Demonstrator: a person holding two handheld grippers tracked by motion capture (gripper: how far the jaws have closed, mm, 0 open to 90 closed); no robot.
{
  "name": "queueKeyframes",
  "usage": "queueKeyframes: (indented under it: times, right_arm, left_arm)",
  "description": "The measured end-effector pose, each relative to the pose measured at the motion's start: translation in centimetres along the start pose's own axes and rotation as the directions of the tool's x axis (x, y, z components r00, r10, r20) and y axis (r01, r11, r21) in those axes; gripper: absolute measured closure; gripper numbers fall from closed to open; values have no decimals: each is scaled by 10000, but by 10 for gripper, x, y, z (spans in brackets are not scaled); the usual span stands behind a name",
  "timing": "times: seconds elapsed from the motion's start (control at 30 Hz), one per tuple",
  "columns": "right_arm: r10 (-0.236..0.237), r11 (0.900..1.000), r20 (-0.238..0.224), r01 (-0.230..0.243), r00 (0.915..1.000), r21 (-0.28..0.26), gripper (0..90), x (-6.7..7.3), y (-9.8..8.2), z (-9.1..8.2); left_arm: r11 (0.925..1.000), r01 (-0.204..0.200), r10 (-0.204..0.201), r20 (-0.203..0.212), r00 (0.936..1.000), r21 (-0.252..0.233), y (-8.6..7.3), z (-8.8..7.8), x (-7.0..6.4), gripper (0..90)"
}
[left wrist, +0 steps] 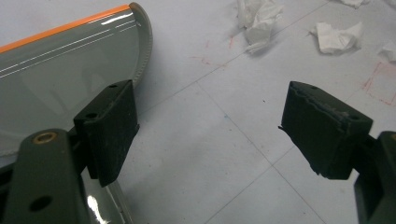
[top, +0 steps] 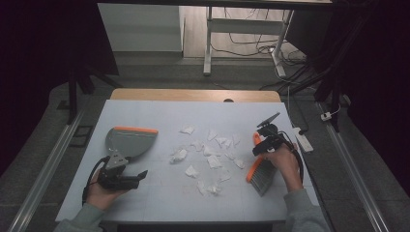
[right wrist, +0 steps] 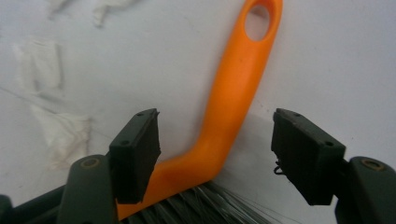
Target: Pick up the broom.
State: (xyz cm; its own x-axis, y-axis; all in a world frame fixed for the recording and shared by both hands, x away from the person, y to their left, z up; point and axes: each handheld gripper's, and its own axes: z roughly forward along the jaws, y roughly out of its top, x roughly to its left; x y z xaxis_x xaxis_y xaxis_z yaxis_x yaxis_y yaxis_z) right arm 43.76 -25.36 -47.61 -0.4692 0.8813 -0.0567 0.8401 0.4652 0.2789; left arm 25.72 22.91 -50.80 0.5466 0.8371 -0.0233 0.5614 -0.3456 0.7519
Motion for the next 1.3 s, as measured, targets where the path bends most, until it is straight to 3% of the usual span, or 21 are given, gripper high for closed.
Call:
queueKeyframes:
  times: [0.27,0.5,0.67,0.9,1.07,1.3]
  right_arm:
    - [383,9986,5,-383,9993,376,428,-3,-1,9]
    - [1091,9922,-131,-1081,9939,614,532,-2,-2,12]
    - [1206,9901,273,-1222,9923,686,557,2,-1,13]
    - [1130,9906,525,-1166,9922,719,639,8,0,13]
    - [1056,9920,366,-1078,9937,652,704,8,-1,12]
    - [593,9969,120,-598,9982,516,710,5,-3,12]
  left_arm:
    - [10000,7,-7,-22,10000,30,0,1,0,196]
    - [10000,-37,37,-27,10000,29,-1,0,-1,196]
    - [10000,-45,46,-25,10000,61,-1,1,-1,197]
    - [10000,-15,15,-56,10000,9,-1,0,0,201]
    - [10000,-26,26,-46,10000,43,-2,0,0,201]
    - [10000,20,-19,-92,10000,56,-2,0,0,204]
